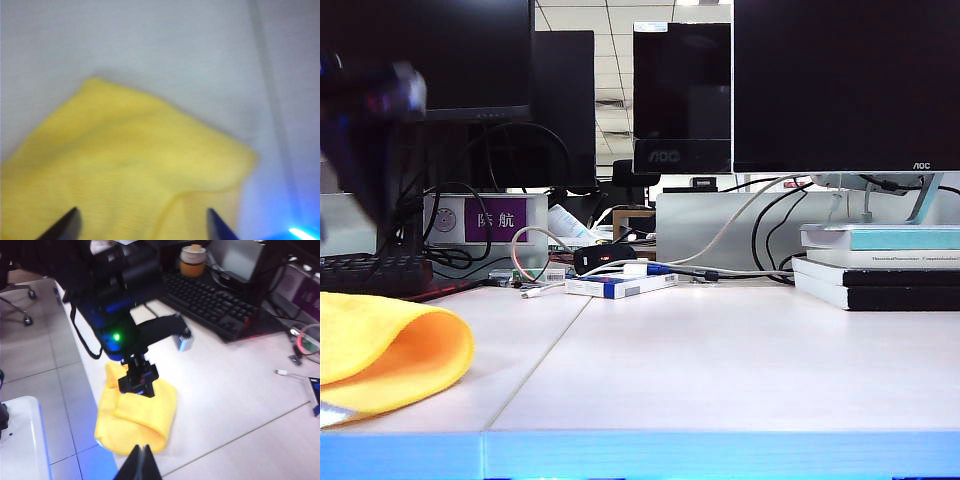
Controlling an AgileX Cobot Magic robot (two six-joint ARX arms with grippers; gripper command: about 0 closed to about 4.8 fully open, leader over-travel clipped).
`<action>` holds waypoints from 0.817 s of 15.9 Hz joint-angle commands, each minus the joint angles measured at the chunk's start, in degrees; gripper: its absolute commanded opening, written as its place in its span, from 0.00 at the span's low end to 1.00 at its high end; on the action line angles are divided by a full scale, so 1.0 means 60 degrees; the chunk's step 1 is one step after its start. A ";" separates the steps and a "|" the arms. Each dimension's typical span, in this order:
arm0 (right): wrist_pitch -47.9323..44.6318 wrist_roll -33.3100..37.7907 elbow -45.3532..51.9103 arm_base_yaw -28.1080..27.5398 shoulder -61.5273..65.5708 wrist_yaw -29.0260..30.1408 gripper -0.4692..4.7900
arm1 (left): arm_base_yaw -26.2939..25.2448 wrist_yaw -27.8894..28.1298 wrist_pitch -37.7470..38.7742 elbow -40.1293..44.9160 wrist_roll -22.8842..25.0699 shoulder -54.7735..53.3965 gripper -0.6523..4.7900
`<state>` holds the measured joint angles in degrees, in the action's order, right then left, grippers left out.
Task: Wipe the table from back to front using the rag.
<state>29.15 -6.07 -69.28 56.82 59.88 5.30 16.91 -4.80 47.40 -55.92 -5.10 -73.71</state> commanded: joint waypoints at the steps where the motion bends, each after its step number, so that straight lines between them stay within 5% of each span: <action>1: -0.0208 -0.0025 -0.0047 -0.0098 -0.0106 -0.0047 0.09 | -0.0033 0.0255 -0.0080 -0.0047 0.0025 -0.0455 0.71; 12: -0.0619 -0.0025 -0.0051 -0.0328 -0.0131 -0.0044 0.09 | -0.0033 0.0149 -0.0718 -0.0047 0.0080 -0.2623 0.67; 13: -0.0623 -0.0025 -0.0051 -0.0328 -0.0131 -0.0044 0.09 | -0.0033 0.0149 -0.0707 -0.0044 0.0080 -0.2878 0.53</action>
<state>26.68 -6.09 -69.30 54.74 59.37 4.95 16.64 -3.55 43.42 -56.03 -4.73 -90.26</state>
